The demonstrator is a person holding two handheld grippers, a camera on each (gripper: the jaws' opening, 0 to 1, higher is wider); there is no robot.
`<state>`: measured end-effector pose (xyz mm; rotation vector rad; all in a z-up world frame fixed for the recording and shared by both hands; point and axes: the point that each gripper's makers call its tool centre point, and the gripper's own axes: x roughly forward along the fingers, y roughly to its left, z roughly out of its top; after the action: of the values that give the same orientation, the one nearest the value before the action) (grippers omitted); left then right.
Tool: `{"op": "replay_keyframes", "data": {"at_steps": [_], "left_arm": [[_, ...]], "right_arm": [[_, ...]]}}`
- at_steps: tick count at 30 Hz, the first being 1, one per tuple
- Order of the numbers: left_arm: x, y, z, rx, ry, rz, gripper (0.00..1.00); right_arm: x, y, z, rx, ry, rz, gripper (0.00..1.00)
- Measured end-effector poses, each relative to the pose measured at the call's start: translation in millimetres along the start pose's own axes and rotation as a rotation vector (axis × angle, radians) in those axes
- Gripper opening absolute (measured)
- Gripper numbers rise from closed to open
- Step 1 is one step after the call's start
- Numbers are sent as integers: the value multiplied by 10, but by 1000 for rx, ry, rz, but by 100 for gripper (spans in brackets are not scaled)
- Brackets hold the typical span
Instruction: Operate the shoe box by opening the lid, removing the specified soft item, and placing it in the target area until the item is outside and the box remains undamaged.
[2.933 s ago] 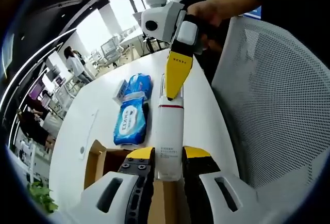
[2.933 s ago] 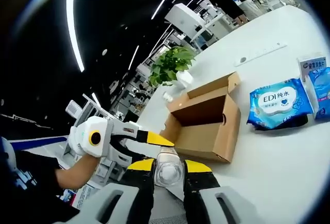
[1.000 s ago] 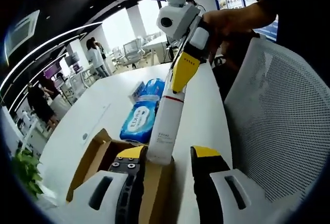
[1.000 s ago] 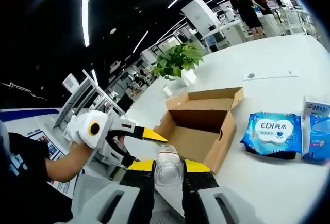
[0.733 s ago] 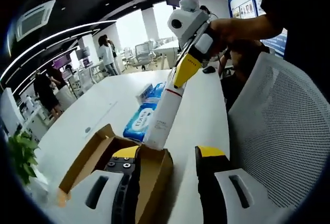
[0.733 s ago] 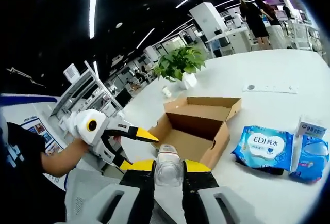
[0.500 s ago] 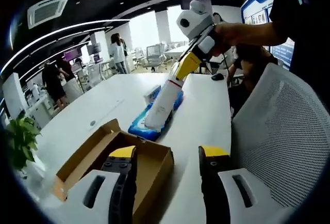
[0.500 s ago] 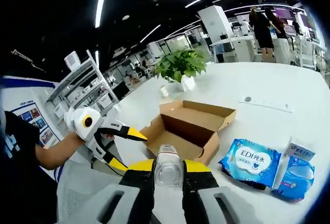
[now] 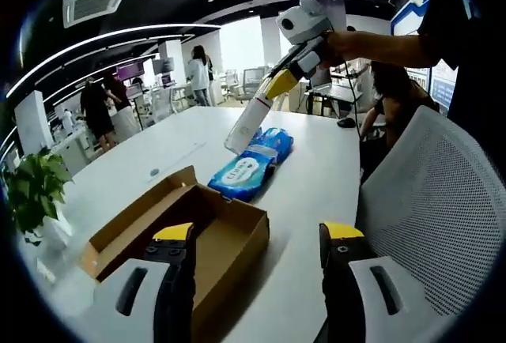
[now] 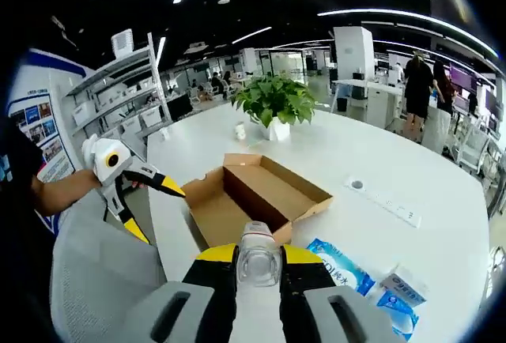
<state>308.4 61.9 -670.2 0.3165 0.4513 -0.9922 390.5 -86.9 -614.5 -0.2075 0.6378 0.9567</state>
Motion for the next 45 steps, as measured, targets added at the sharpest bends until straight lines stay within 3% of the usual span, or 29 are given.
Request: {"op": "replay_keyframes", "data": {"at_steps": [24, 38, 45], "left_arm": [[-267, 76, 8, -71, -38, 116, 83], [-401, 53, -75, -91, -24, 160, 91], [-448, -4, -102, -83, -18, 179, 92]], "right_arm": [[31, -636, 181, -312, 120, -76, 15], [155, -858, 204, -486, 186, -72, 16], [221, -889, 259, -580, 183, -47, 16]]}}
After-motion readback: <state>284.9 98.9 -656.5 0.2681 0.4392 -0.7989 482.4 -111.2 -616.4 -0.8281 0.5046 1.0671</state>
